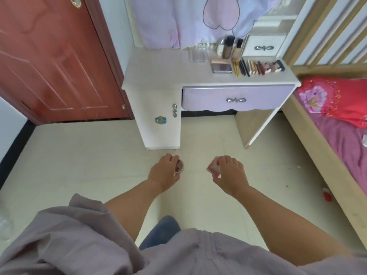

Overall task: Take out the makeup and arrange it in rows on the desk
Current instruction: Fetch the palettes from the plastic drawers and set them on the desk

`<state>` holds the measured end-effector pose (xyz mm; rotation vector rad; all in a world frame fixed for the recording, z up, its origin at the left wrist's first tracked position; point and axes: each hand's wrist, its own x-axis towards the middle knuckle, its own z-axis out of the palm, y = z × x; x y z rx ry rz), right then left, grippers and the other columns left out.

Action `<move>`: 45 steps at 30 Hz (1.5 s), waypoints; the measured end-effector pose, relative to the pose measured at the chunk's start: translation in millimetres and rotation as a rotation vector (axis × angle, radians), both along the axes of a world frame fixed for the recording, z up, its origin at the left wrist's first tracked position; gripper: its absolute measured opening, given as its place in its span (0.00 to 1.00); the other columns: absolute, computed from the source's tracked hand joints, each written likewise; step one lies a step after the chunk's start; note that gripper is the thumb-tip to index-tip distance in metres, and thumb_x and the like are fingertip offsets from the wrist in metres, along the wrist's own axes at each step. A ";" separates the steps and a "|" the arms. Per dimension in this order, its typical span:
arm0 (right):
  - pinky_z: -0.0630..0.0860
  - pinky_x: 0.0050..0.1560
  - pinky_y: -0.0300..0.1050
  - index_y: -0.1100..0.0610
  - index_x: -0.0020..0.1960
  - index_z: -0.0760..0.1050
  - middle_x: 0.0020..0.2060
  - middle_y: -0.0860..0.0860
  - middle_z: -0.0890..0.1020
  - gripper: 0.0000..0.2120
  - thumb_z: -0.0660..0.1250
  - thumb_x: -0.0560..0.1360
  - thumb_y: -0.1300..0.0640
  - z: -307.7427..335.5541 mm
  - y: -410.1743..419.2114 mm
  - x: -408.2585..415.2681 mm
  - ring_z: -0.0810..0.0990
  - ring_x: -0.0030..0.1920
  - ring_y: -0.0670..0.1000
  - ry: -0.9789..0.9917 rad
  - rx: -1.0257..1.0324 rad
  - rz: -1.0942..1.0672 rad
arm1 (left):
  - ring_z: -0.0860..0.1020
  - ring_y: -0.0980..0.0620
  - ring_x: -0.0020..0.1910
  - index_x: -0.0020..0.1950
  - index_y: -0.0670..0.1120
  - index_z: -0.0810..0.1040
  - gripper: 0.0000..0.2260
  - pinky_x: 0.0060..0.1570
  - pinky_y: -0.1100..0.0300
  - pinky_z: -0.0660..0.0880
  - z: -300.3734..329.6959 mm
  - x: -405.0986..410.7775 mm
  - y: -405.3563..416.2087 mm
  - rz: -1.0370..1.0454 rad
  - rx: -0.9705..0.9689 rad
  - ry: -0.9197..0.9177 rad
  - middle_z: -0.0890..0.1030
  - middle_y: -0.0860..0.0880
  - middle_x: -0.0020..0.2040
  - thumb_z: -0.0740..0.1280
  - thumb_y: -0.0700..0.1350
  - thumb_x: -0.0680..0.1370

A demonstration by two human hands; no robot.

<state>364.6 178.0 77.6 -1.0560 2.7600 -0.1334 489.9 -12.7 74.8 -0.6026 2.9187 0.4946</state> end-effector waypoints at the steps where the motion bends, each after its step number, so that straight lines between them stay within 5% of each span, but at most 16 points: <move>1: 0.64 0.64 0.49 0.58 0.63 0.68 0.60 0.53 0.74 0.22 0.65 0.73 0.49 -2.3 -10.3 -15.6 0.72 0.61 0.56 -0.005 -0.007 0.006 | 0.69 0.48 0.60 0.69 0.46 0.64 0.22 0.52 0.55 0.75 -1.8 -19.3 -9.5 -0.002 0.002 -0.004 0.69 0.47 0.63 0.63 0.48 0.77; 16: 0.66 0.59 0.50 0.61 0.60 0.70 0.57 0.56 0.75 0.20 0.67 0.73 0.51 7.2 -215.5 -308.8 0.73 0.58 0.58 -0.018 -0.099 -0.118 | 0.69 0.46 0.61 0.69 0.45 0.64 0.22 0.51 0.53 0.74 18.6 -328.6 -229.8 -0.035 0.004 0.053 0.68 0.45 0.63 0.64 0.48 0.77; 28: 0.65 0.61 0.47 0.58 0.62 0.68 0.60 0.54 0.74 0.21 0.63 0.74 0.48 -3.9 -319.2 -495.9 0.72 0.60 0.56 -0.010 -0.012 0.126 | 0.69 0.46 0.61 0.69 0.45 0.64 0.22 0.52 0.54 0.72 -0.6 -498.4 -284.7 0.054 0.060 -0.001 0.68 0.44 0.64 0.64 0.48 0.77; 35: 0.61 0.66 0.51 0.59 0.64 0.67 0.62 0.57 0.73 0.21 0.61 0.77 0.49 -23.4 -350.0 -527.2 0.70 0.63 0.59 -0.036 0.033 0.225 | 0.67 0.45 0.62 0.70 0.45 0.63 0.24 0.55 0.53 0.71 -20.4 -542.0 -291.9 0.118 0.063 -0.060 0.67 0.44 0.65 0.64 0.48 0.76; 41: 0.72 0.57 0.55 0.62 0.55 0.74 0.57 0.60 0.77 0.19 0.69 0.72 0.49 -32.1 -345.1 -530.7 0.77 0.55 0.63 -0.034 -0.069 0.201 | 0.65 0.45 0.65 0.75 0.47 0.55 0.30 0.61 0.52 0.66 -27.5 -548.0 -294.2 0.060 0.024 -0.053 0.64 0.45 0.68 0.63 0.50 0.76; 45: 0.66 0.62 0.52 0.60 0.59 0.72 0.60 0.57 0.74 0.24 0.52 0.77 0.43 -25.6 -342.6 -531.5 0.72 0.60 0.59 -0.014 -0.005 0.204 | 0.58 0.46 0.72 0.77 0.47 0.46 0.34 0.69 0.52 0.55 -36.1 -520.9 -296.2 0.102 -0.025 -0.067 0.58 0.46 0.74 0.60 0.55 0.77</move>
